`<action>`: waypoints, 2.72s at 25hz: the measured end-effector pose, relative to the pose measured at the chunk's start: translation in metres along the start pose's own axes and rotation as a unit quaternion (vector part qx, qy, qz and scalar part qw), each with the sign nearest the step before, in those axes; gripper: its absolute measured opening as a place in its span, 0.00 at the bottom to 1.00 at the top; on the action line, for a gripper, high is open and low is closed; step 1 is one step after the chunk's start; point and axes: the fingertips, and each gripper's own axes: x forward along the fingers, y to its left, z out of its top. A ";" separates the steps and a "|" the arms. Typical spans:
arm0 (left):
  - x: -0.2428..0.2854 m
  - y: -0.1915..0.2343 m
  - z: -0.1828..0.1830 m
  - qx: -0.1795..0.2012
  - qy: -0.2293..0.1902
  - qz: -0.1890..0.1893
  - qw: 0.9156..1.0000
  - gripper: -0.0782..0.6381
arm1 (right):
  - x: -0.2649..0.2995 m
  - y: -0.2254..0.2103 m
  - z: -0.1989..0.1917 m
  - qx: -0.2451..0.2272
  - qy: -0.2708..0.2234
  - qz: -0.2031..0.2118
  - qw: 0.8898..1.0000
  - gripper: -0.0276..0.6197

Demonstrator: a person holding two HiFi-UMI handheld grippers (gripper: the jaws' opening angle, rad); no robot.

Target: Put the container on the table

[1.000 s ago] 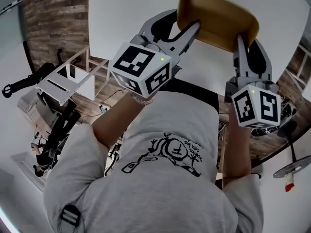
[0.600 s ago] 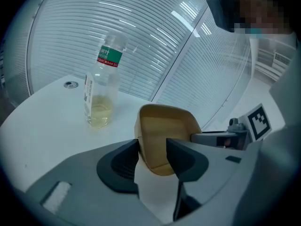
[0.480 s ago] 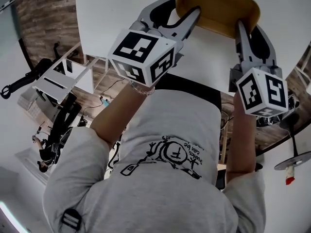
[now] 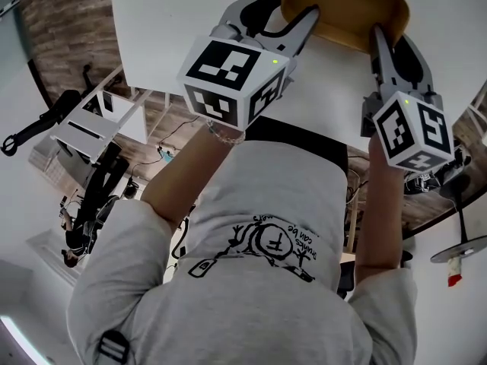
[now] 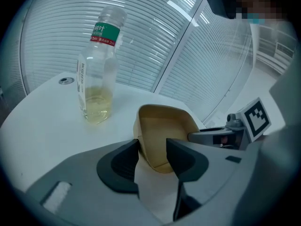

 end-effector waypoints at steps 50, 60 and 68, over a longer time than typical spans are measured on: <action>-0.149 -0.082 0.090 0.046 -0.160 -0.019 0.986 0.19 | -0.147 0.080 0.117 -0.120 -0.155 0.034 0.980 0.18; -0.217 -0.135 0.130 0.081 -0.220 -0.057 0.970 0.14 | -0.227 0.122 0.153 -0.164 -0.222 0.039 0.960 0.11; -0.272 -0.172 0.159 0.110 -0.266 -0.086 0.954 0.13 | -0.290 0.157 0.182 -0.185 -0.275 0.046 0.942 0.09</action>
